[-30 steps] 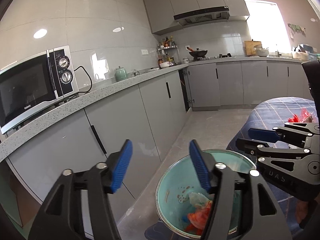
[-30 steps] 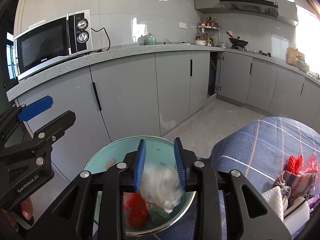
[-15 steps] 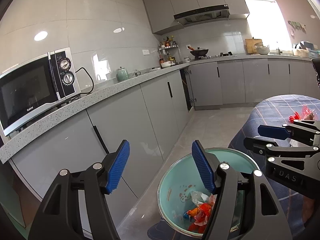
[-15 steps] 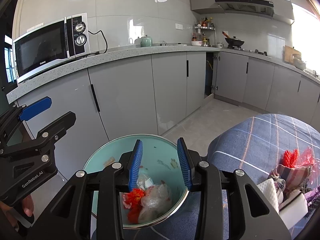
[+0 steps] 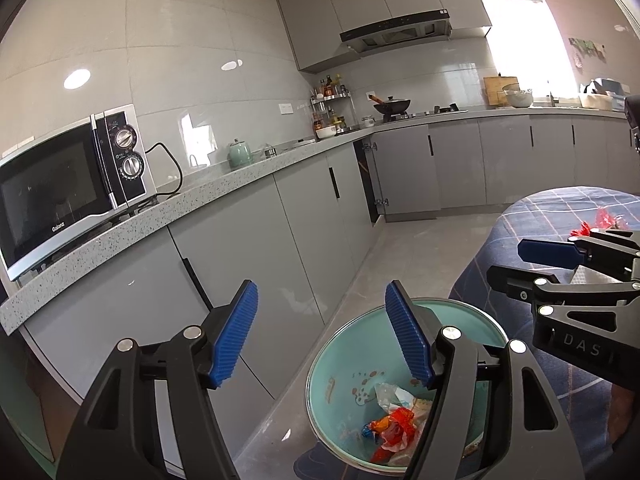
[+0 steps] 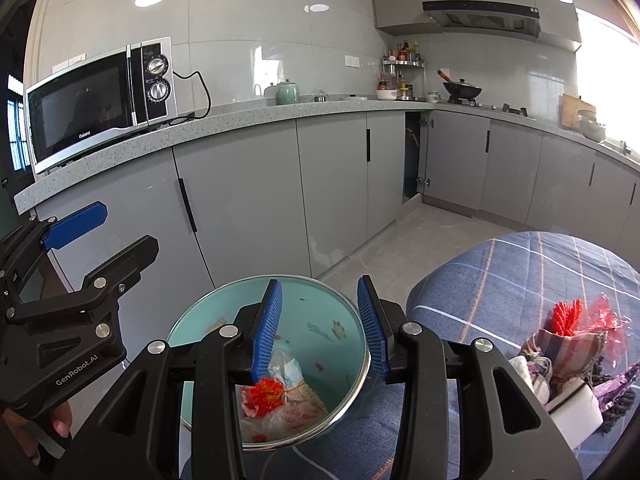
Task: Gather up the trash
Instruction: 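Move both open tools back toward the trash pile on the table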
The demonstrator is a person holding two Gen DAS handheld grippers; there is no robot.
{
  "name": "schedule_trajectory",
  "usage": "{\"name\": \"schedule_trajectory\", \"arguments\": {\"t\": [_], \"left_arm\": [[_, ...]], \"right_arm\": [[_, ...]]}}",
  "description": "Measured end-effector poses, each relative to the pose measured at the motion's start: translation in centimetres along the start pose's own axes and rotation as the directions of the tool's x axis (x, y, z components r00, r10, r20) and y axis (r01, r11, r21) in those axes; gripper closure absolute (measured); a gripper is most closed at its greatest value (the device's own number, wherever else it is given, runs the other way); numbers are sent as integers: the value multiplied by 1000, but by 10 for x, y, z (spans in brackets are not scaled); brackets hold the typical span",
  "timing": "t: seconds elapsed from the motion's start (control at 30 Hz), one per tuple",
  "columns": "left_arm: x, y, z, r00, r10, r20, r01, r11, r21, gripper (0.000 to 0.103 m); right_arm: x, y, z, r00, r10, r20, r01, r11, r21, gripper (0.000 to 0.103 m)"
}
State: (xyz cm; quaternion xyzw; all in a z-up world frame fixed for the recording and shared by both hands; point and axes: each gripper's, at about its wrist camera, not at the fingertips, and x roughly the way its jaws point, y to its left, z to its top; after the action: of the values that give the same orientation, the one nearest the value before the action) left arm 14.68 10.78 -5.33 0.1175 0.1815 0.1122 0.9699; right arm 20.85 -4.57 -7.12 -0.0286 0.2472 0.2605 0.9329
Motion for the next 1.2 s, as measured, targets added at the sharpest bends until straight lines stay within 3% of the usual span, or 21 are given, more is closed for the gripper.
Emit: {"name": "schedule_trajectory", "arguments": {"t": [0.7, 1.2], "left_arm": [[-13, -16, 9, 1000, -16, 25, 16, 999, 29, 32], [-33, -77, 16, 987, -155, 44, 152, 986, 72, 27]], "right_arm": [[-44, -33, -7, 998, -44, 40, 43, 998, 46, 62], [-117, -90, -38, 984, -168, 53, 163, 983, 85, 56]]}}
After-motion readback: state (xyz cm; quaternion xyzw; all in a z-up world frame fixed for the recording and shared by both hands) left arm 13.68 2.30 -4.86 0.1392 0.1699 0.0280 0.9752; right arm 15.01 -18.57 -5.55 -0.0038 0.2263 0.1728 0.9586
